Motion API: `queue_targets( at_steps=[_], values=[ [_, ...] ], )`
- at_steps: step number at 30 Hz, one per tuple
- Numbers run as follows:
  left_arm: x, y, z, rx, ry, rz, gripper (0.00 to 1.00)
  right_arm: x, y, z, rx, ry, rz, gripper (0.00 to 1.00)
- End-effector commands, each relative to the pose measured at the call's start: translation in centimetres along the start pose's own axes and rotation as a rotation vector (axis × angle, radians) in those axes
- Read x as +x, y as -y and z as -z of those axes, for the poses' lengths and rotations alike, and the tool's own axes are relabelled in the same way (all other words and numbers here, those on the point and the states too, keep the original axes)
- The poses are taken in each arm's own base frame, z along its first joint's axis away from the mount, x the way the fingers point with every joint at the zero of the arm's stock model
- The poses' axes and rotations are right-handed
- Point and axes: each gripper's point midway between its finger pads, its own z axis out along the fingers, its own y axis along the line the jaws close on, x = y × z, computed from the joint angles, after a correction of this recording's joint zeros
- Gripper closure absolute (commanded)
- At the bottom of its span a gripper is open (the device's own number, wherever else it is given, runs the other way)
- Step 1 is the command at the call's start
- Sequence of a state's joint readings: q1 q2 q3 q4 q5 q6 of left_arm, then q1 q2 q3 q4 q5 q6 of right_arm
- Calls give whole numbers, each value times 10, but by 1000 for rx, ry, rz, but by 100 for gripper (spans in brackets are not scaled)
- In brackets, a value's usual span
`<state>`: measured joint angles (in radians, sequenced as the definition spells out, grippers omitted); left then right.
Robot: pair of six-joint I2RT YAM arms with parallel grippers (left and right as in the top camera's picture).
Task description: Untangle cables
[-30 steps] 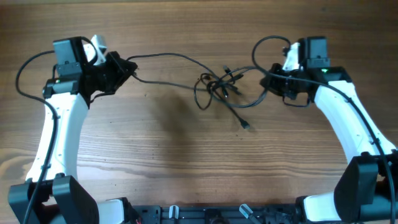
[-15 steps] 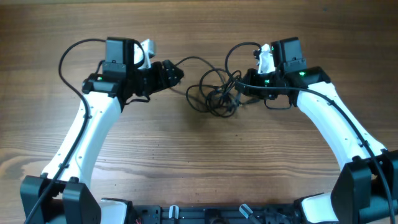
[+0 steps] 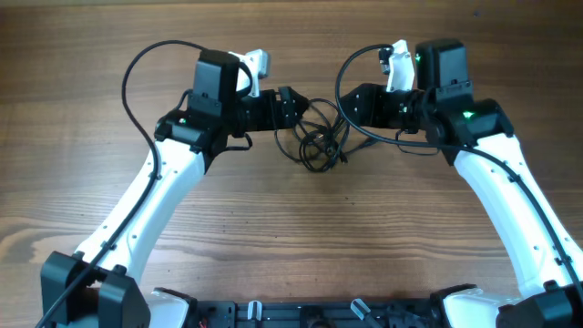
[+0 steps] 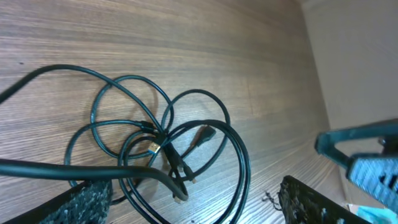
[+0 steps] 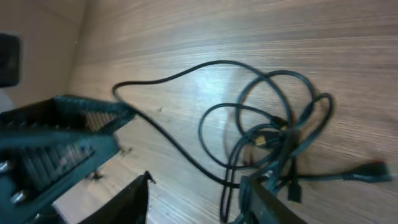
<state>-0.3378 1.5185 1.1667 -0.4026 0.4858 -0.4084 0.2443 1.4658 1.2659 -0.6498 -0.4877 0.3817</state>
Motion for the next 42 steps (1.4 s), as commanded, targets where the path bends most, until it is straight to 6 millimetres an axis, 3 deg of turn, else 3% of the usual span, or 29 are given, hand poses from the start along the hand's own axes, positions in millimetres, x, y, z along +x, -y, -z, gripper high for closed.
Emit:
queue_targets(
  at_steps=[1,5,9,13,24,27,29,30,36,39,42],
  values=[
    [6,16,-5,19,-16,-35,13,-18,29,9,134,82,-88,47],
    [25,34,-18,29,-63,-75,25,-30,56,22,174,121,-133,43],
    [54,43,-43,36,-150,-97,26,-38,74,32,211,145,-92,33],
    [79,51,-70,47,-215,-130,30,-39,80,35,221,147,-80,31],
    [89,20,-98,-122,-200,-155,57,-31,87,28,231,113,-98,31],
    [77,7,-97,-203,-142,-167,73,-30,87,27,232,110,-100,31],
    [66,9,-92,-202,-110,-167,95,-30,87,27,232,110,-100,31],
    [57,13,-86,-194,-85,-165,96,-29,87,27,229,107,-101,31],
    [-14,59,-12,-41,122,-58,96,-25,70,22,147,79,-92,31],
    [-33,74,25,63,176,41,96,-24,57,19,95,68,-75,31],
    [-39,85,45,166,167,88,96,-25,44,16,34,64,-56,31]
  ],
)
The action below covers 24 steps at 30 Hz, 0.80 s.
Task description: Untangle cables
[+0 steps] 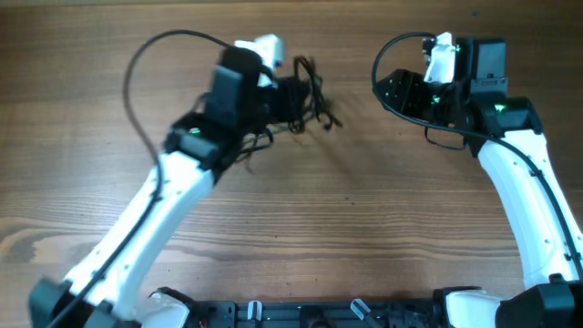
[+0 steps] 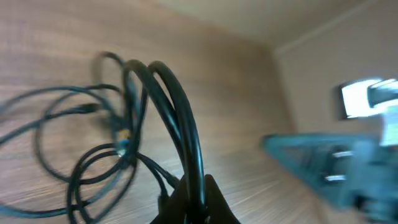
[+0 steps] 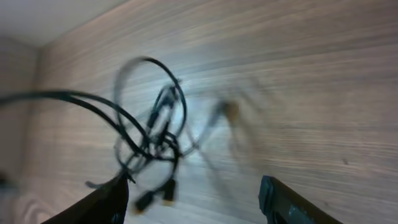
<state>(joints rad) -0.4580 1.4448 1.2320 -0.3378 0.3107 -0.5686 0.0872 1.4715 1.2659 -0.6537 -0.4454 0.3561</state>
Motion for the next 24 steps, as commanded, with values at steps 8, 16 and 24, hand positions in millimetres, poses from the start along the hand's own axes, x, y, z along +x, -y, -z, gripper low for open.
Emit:
queue_targets(
  at_steps=[8,16,24],
  values=[
    [-21,59,48,416,-95,93,96,5,-48,-11,-215,-38,79,31],
    [-15,64,52,459,-132,86,96,15,-65,-36,-276,-81,117,31],
    [-26,69,55,481,-97,84,96,24,-67,-49,-298,-124,111,32]
  ],
)
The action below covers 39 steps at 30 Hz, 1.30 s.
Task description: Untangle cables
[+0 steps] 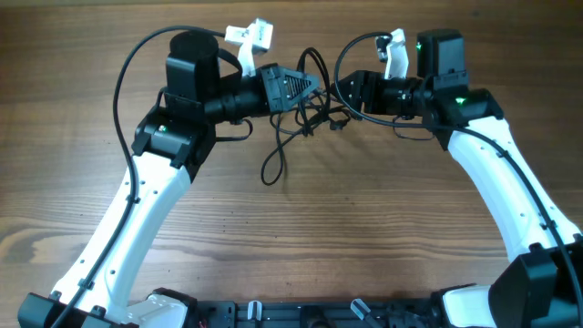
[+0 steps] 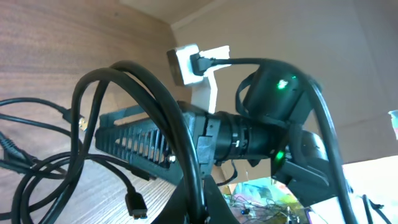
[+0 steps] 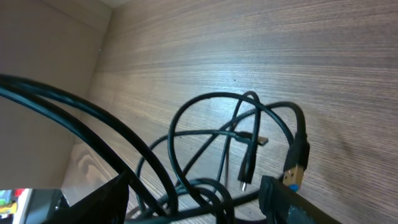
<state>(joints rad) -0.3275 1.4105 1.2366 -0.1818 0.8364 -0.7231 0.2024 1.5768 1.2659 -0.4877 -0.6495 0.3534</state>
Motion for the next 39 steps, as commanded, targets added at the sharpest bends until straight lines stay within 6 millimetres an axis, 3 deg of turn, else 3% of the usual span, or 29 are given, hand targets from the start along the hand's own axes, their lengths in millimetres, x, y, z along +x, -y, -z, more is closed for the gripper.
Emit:
queue_targets(
  at_steps=[1,6,14,18,21,23,27,32,33,35,39],
  values=[
    [-9,18,6,48,19,-20,96,6,-1,-10,-39,-38,0,32],
    [-15,12,6,17,57,-7,96,15,-11,-22,-83,-74,12,32],
    [-22,6,6,-19,96,-3,96,9,-20,-21,-131,-58,35,33],
    [-23,7,6,-11,98,95,96,6,-21,-25,-128,-42,54,32],
    [-25,16,6,30,98,181,96,4,-23,-39,-142,-36,78,33],
    [-26,30,7,93,81,204,96,3,-10,-52,-87,-27,22,41],
    [-26,39,9,131,64,223,96,-5,27,-58,58,17,-88,73],
    [-24,13,15,53,62,238,96,-38,63,-23,133,139,-169,90],
    [-22,5,17,24,57,210,96,-46,76,-7,155,171,-200,92],
    [-17,-21,22,-75,59,216,96,-53,94,16,190,208,-238,95],
    [-10,-76,39,-325,104,252,96,-53,116,42,247,230,-292,96]
  ],
)
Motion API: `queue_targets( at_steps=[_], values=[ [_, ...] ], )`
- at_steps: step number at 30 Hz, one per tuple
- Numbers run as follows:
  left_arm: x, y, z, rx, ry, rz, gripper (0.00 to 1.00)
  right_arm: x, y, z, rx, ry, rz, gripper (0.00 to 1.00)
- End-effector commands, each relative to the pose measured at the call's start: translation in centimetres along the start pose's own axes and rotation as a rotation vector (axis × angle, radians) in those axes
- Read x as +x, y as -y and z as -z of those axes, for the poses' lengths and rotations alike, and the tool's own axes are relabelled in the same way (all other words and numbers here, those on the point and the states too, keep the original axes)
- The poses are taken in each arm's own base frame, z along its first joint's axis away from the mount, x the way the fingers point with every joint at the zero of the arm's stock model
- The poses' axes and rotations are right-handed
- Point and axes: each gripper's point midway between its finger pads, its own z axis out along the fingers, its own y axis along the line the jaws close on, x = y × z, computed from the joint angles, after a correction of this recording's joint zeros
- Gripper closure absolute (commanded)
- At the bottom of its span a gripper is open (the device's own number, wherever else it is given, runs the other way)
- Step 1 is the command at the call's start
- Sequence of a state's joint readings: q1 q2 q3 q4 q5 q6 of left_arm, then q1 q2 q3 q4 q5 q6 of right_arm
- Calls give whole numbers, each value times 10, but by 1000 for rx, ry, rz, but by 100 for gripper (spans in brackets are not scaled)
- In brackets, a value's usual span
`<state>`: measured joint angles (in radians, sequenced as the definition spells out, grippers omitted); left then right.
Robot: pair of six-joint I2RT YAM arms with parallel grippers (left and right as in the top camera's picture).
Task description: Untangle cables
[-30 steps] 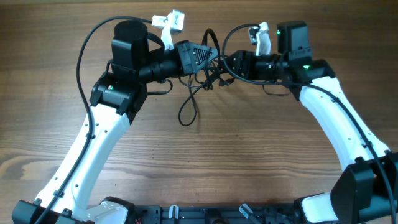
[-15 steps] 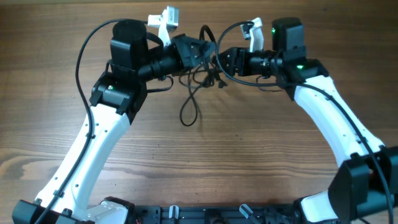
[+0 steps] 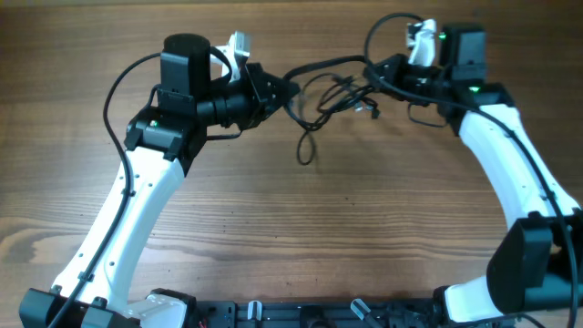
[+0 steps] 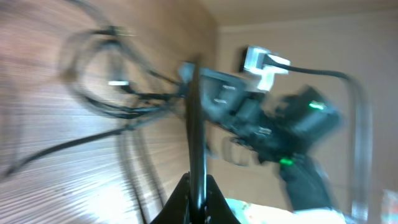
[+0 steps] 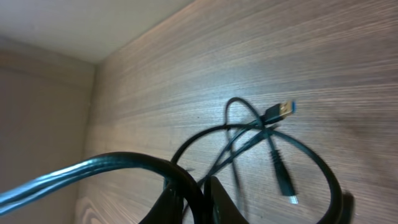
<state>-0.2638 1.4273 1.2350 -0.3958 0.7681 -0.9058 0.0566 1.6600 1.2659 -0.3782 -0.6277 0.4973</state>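
A tangle of thin black cables (image 3: 330, 91) hangs stretched between my two grippers above the wooden table (image 3: 291, 237). One loop (image 3: 305, 150) droops toward the table. The left gripper (image 3: 278, 91) sits at the tangle's left end, shut on a thick black cable (image 4: 198, 124); its wrist view is blurred. The right gripper (image 3: 375, 71) is at the tangle's right end, shut on a black cable (image 5: 149, 163). Below it, loops and a USB plug (image 5: 283, 111) dangle over the wood.
Each arm's own black lead arcs beside it, the left lead (image 3: 111, 91) and the right lead (image 3: 387, 23). A black rail (image 3: 291, 314) runs along the table's front edge. Both arm bases stand at the front corners.
The right gripper was open beside the tangle and is now shut on a cable, farther right and back. The left gripper still holds its cable. The tangle is now stretched wider between them.
Both grippers stood open at the tangle lying on the table. Then the left gripper was shut on a cable with the tangle lifted toward the back, the right arm apart. Then the right gripper was open next to it. Now both hold it.
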Motion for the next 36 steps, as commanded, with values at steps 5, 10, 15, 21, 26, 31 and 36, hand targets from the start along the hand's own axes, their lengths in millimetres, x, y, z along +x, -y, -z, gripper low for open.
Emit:
queue_targets(
  at_steps=[5,10,15,21,26,31,36],
  values=[
    [-47,-75,42,-441,289,-148,96,-20,53,28,196,92,-101,95],
    [-55,-112,68,-671,378,-120,96,-11,61,33,255,62,-84,96],
    [-52,-116,69,-691,360,-137,96,-10,57,40,263,64,-38,95],
    [-50,-119,68,-701,349,-130,96,-18,35,60,237,122,11,95],
    [-41,-137,57,-750,282,-104,96,-23,18,76,217,164,39,95],
    [-33,-160,34,-795,205,-88,69,-22,8,87,206,180,52,96],
    [-34,-169,27,-809,189,-80,41,-12,-15,81,175,145,103,95]
  ],
)
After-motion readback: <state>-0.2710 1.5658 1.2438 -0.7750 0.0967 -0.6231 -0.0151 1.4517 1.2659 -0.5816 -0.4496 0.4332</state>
